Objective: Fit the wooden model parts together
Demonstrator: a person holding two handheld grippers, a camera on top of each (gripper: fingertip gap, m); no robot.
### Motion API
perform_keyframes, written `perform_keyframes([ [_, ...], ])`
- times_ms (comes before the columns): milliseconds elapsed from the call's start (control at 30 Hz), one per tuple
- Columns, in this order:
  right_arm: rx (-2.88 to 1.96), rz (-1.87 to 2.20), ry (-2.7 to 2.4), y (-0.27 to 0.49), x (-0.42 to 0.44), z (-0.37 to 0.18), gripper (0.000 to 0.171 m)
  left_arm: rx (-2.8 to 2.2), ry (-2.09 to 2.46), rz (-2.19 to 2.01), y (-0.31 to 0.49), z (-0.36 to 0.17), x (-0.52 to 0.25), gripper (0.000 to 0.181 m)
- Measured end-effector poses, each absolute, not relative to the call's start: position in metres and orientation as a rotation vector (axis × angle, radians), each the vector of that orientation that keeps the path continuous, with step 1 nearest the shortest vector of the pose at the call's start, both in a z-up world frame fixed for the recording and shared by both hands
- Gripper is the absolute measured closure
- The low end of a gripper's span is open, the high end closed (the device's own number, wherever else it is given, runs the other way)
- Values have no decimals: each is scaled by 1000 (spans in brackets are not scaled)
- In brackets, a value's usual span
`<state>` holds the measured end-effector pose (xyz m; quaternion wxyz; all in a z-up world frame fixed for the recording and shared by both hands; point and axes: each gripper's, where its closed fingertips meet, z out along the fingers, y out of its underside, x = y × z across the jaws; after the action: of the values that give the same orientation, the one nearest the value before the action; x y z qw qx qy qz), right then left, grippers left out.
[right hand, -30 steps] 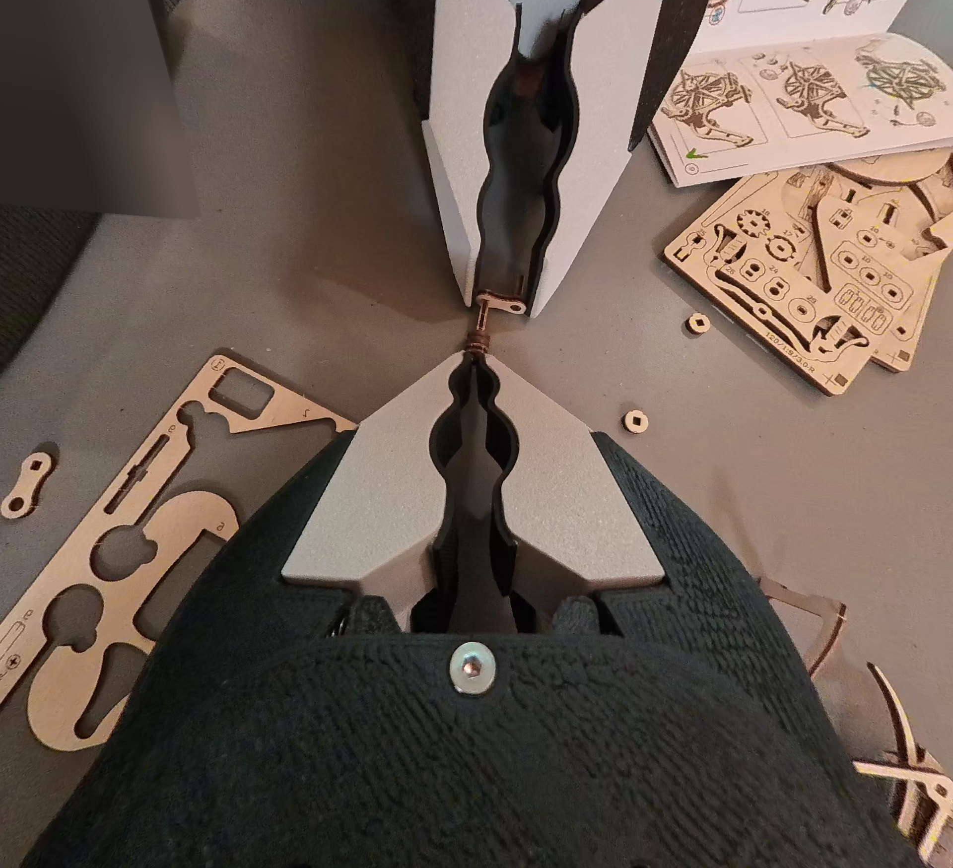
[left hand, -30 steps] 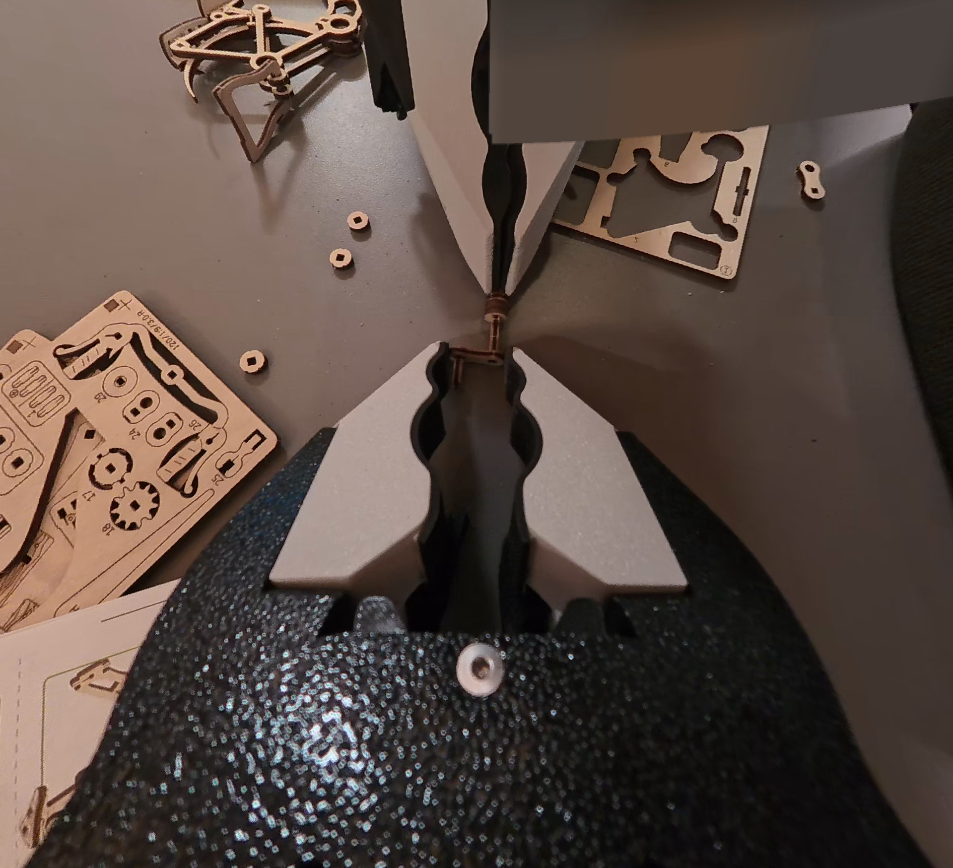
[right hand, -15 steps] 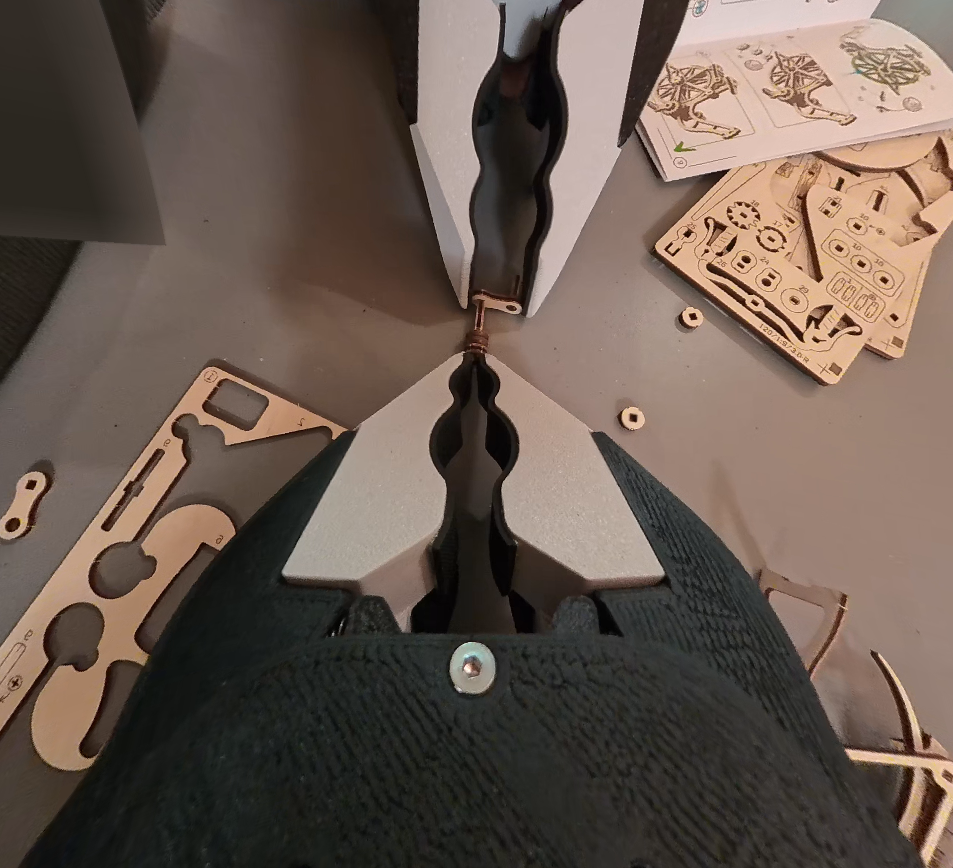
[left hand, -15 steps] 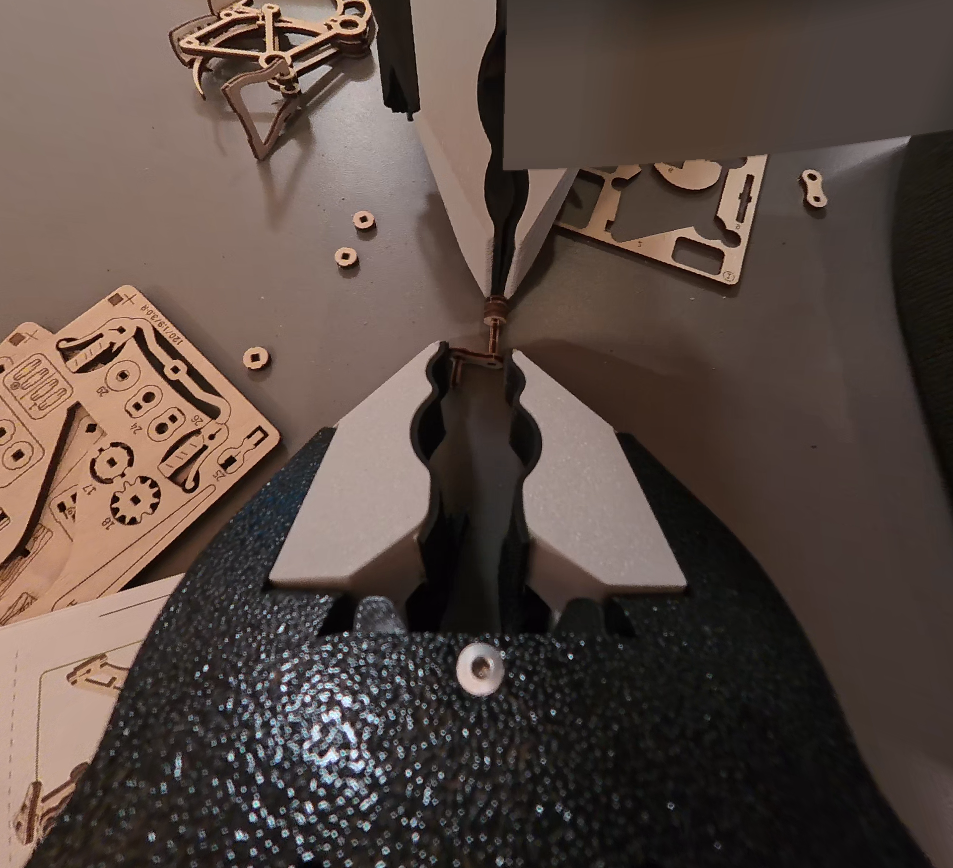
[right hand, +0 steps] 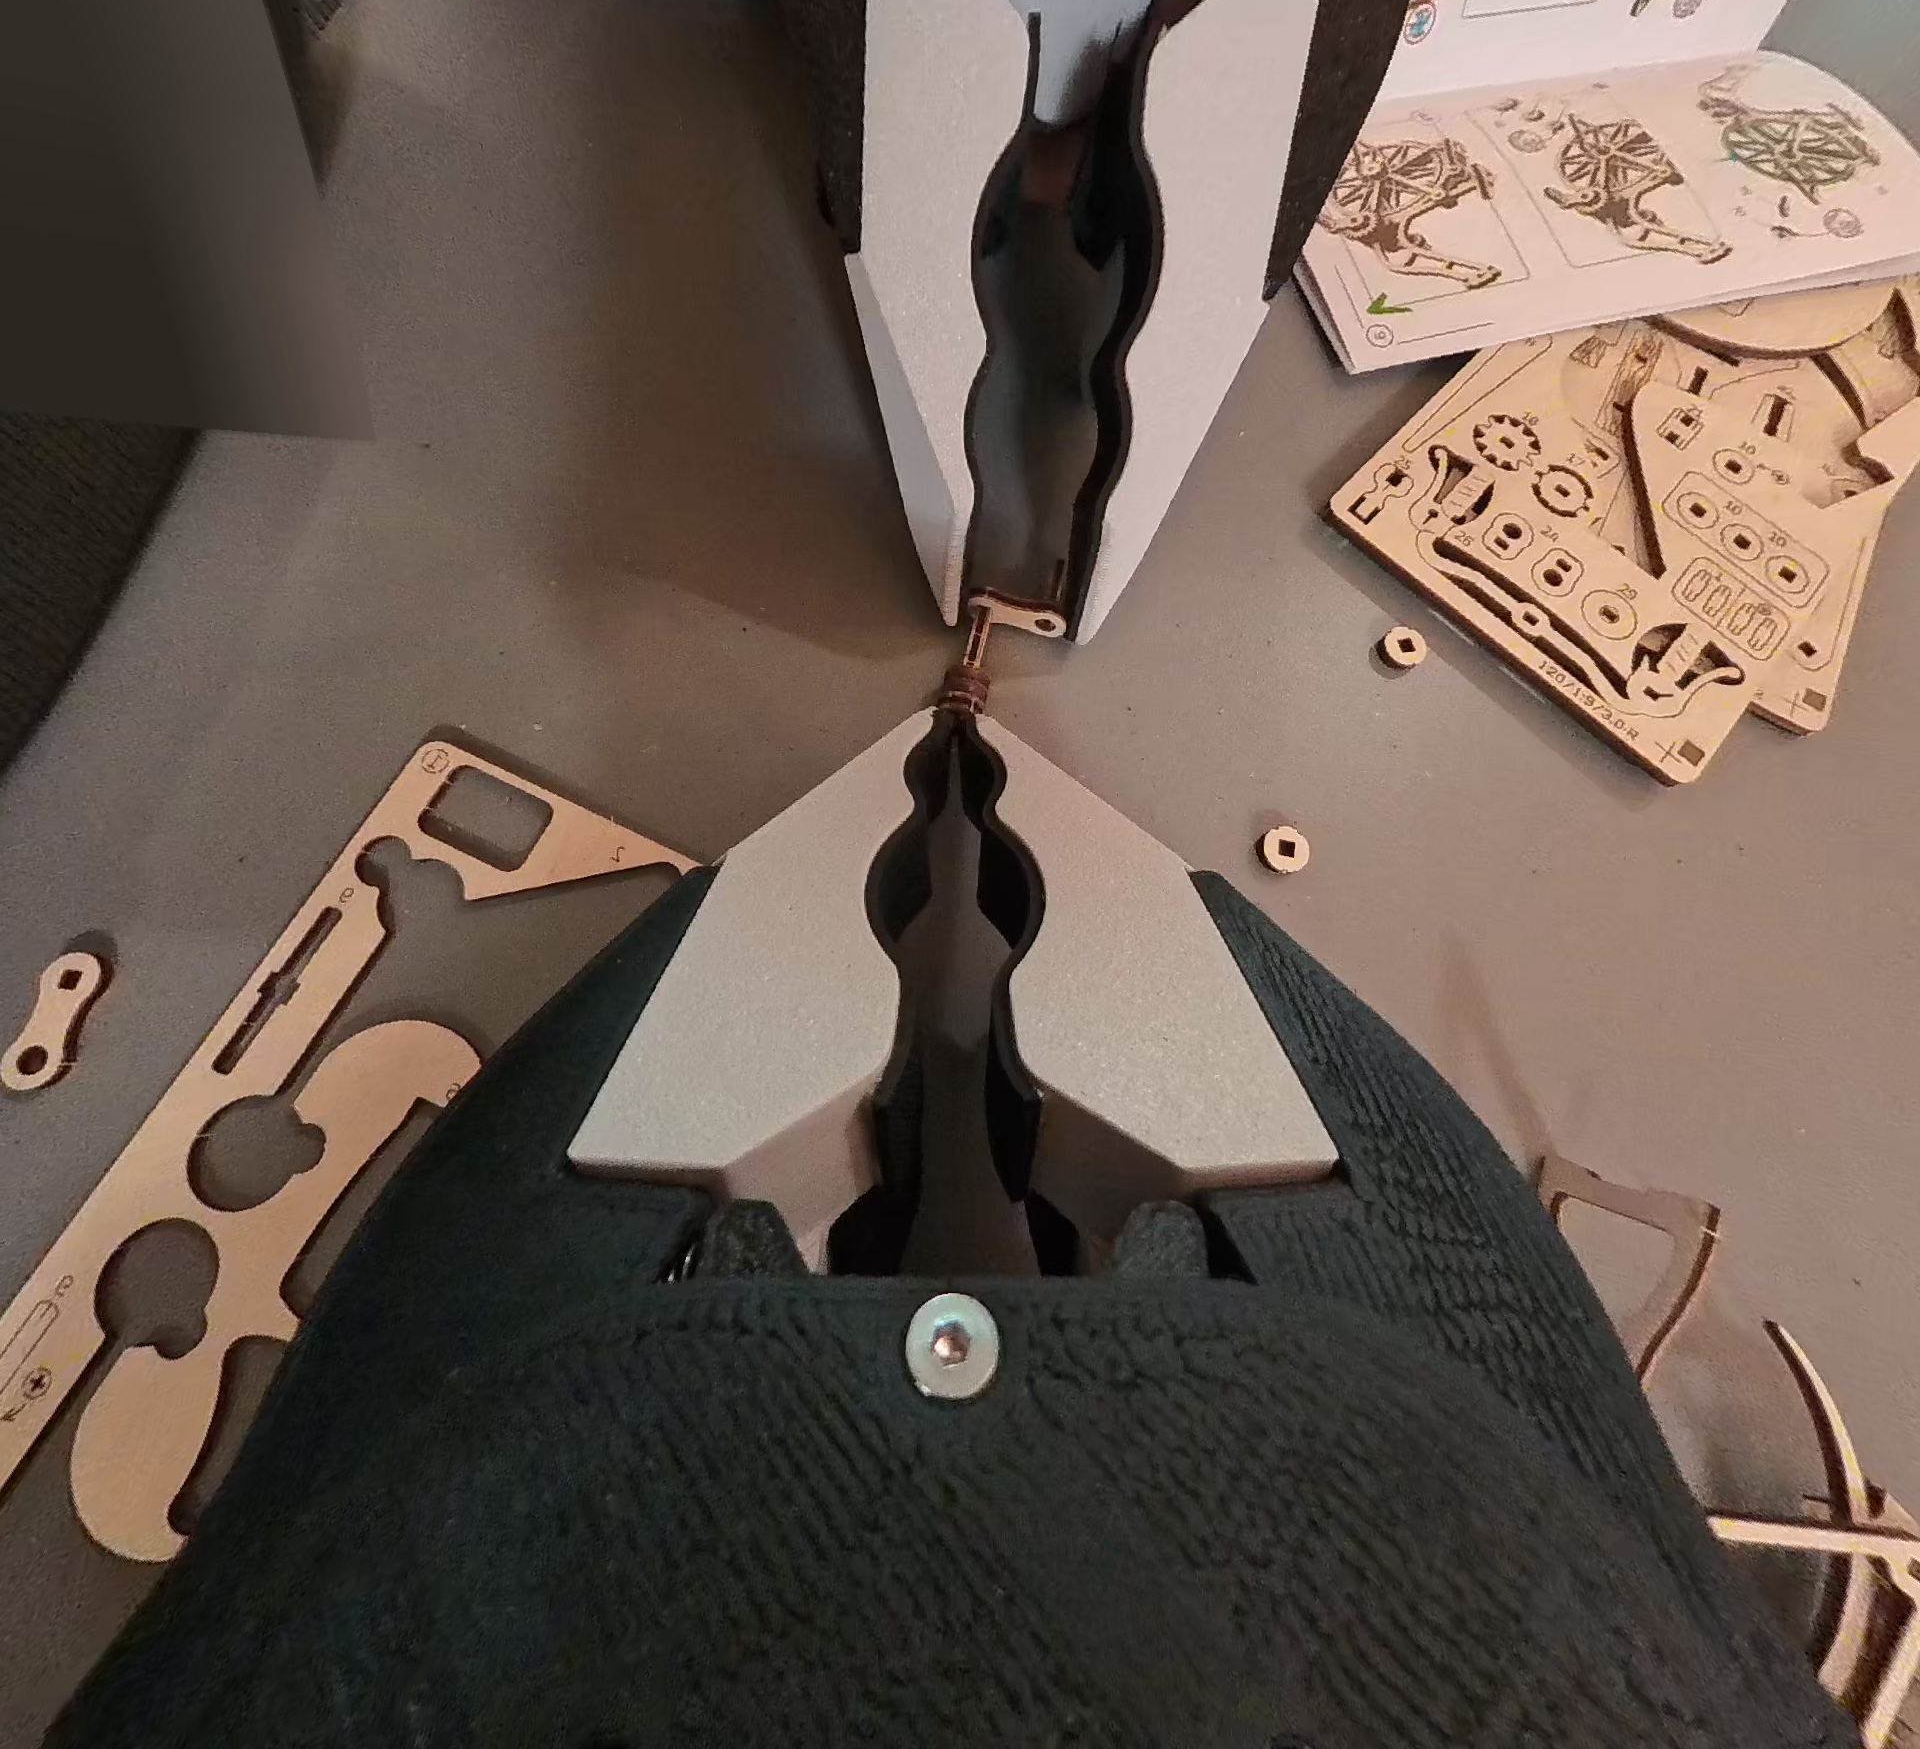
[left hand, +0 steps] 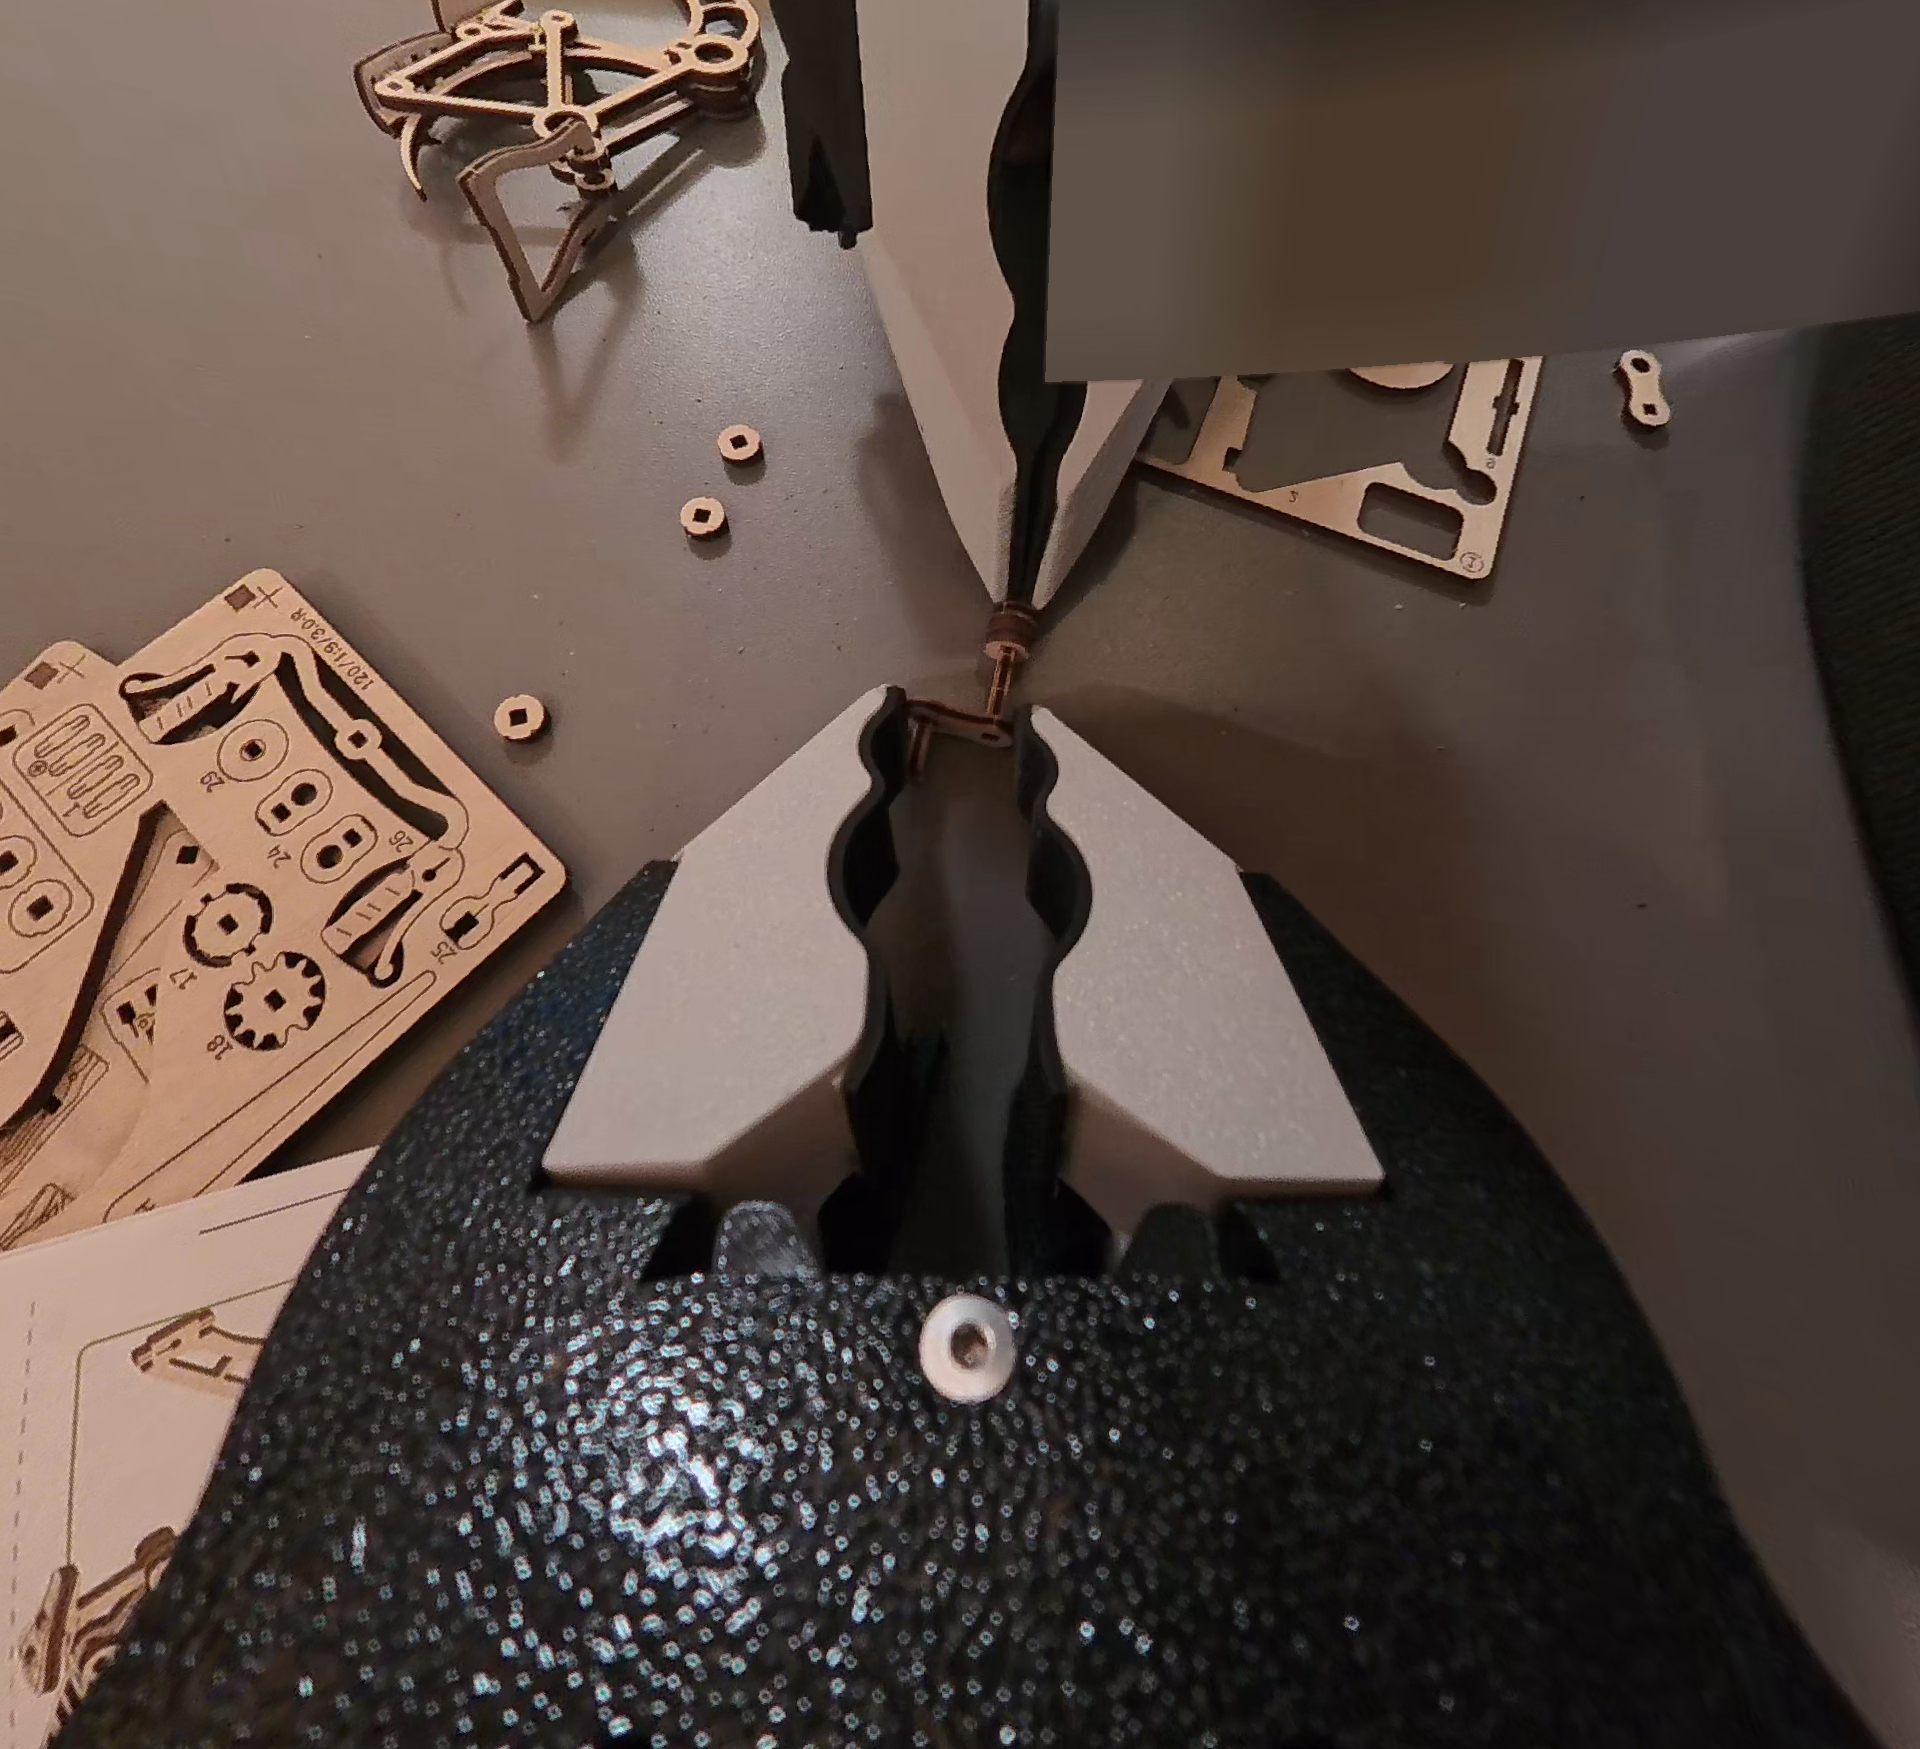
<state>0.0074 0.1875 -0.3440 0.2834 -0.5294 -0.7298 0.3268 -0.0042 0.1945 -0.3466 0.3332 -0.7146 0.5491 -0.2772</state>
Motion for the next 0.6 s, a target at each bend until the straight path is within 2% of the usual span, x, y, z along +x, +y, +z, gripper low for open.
perform_keyframes([
  [33,-1414,873,-1955,187,8,-344,171,-1866,1434,-724,195,-347,-4,163],
  [367,-1434,858,-1935,190,6,-344,171,-1874,1419,-725,195,-347,-4,163],
  [600,-1320,909,-1991,165,-14,-340,171,-1868,1417,-718,195,-346,2,162],
])
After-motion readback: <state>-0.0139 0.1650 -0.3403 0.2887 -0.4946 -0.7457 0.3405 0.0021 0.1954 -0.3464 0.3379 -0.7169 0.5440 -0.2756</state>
